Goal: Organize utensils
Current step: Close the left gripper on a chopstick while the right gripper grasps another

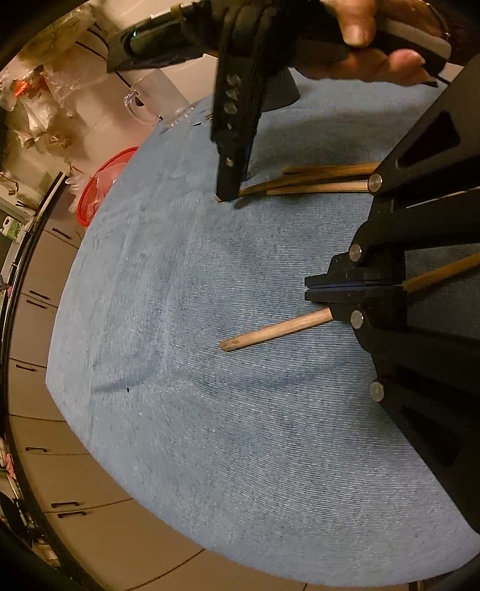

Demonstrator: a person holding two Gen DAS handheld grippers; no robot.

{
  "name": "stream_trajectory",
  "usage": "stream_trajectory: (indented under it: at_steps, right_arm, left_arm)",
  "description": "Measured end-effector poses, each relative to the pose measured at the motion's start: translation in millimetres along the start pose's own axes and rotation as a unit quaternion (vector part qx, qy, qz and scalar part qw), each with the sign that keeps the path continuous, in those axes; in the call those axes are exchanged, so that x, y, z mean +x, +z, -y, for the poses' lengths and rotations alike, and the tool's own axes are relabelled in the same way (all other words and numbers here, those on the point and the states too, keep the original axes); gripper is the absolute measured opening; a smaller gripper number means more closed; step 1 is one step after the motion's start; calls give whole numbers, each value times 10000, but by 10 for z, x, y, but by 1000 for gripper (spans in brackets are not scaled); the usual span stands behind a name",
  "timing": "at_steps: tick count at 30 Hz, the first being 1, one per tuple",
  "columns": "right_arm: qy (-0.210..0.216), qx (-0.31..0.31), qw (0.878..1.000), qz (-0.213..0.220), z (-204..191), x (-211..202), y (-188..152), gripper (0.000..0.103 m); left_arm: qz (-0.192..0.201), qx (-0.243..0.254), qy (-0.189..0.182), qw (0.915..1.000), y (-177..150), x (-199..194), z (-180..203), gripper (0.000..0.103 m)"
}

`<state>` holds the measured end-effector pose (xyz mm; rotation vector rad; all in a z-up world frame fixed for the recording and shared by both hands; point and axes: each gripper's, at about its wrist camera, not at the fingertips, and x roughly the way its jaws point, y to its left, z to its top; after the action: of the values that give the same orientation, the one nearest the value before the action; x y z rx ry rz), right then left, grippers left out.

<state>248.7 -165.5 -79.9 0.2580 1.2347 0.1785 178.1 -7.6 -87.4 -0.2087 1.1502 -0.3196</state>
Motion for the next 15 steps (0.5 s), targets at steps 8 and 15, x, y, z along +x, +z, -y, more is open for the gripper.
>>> stream_trajectory:
  at_steps: [8, 15]
  right_arm:
    - [-758, -658, 9949, -15, -329, 86, -43, 11]
    - [20, -326, 9980, 542, -120, -273, -200, 6]
  left_arm:
    - [-45, -81, -1, 10000, 240, 111, -5, 2]
    - [396, 135, -90, 9991, 145, -115, 85, 1]
